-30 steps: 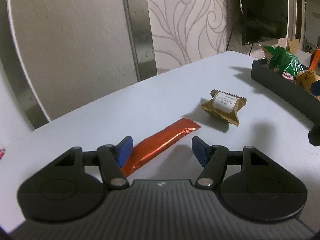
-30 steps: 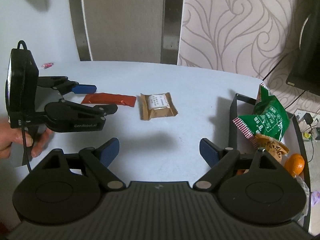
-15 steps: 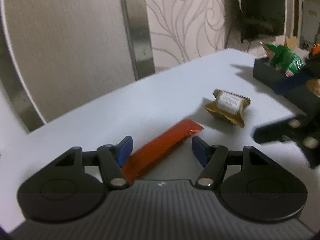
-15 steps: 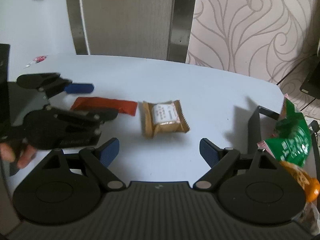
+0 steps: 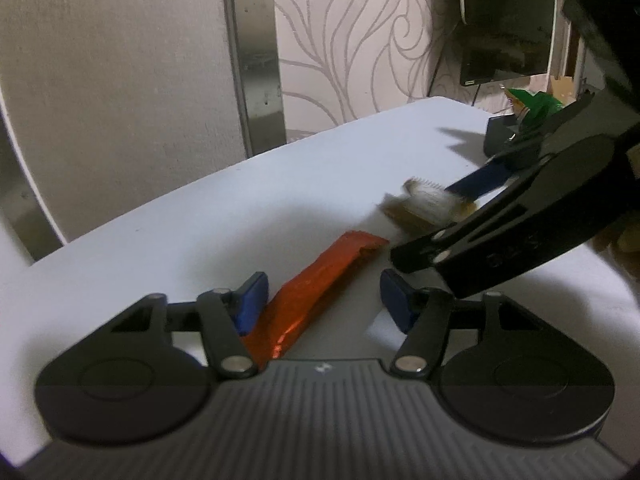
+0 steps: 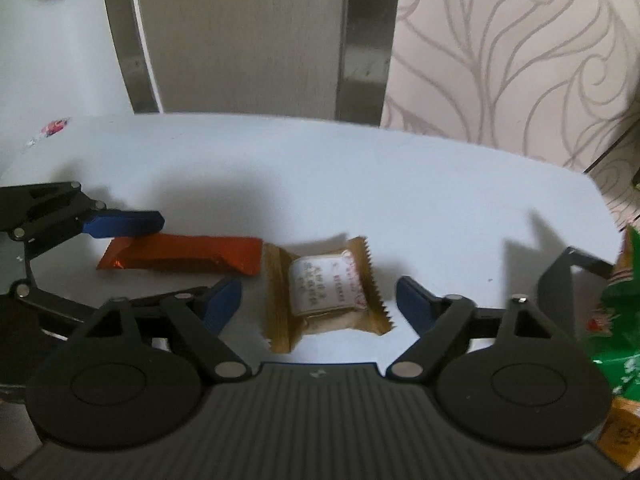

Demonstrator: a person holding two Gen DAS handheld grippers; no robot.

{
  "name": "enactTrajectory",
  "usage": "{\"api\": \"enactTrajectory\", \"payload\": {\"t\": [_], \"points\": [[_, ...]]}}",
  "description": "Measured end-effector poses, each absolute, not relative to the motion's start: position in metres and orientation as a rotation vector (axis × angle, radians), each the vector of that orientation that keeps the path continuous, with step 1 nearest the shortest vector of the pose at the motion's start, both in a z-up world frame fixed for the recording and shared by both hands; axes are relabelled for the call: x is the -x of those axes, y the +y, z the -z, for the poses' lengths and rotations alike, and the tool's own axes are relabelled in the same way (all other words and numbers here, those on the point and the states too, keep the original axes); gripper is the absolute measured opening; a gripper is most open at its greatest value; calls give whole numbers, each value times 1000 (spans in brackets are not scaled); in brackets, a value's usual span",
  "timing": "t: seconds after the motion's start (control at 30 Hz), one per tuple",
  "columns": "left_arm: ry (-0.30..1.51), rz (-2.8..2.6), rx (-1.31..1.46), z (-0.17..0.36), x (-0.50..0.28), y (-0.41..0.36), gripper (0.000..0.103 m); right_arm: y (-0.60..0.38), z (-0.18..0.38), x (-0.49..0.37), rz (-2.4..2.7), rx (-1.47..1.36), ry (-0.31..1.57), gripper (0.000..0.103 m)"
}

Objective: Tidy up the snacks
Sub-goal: 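Grasp the orange-red stick packet with the left gripper while the right grasps the brown square candy, then lift and carry the stick packet and square candy toward the box tray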

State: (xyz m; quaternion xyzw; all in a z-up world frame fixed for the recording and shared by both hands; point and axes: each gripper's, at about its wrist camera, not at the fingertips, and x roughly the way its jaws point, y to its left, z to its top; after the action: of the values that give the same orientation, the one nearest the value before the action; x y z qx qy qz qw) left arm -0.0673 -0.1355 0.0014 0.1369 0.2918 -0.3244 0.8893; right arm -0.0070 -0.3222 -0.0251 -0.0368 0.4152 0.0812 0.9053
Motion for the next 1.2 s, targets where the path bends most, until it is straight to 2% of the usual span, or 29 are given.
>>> {"api": "enactTrajectory", "payload": {"t": [0.1,0.17,0.33,0.37,0.5,1.2], "points": [[605,684,-282,-1,69,-136,55,-321,27,6,-184,72,857,66],[604,690,-282,-1,69,-137,52,-319,26,6,-192,78,863,63],[598,699,-284,-1,75,-142,33,-319,24,13,-184,85,870,54],[599,696,-282,-1,76,-143,32,-320,23,15,-183,84,872,51],[610,678,-267,-1,79,-144,26,-322,21,29,-170,78,885,49],[634,568,-246,-4,132,-138,25,-316,13,156,-185,79,936,49]]}}
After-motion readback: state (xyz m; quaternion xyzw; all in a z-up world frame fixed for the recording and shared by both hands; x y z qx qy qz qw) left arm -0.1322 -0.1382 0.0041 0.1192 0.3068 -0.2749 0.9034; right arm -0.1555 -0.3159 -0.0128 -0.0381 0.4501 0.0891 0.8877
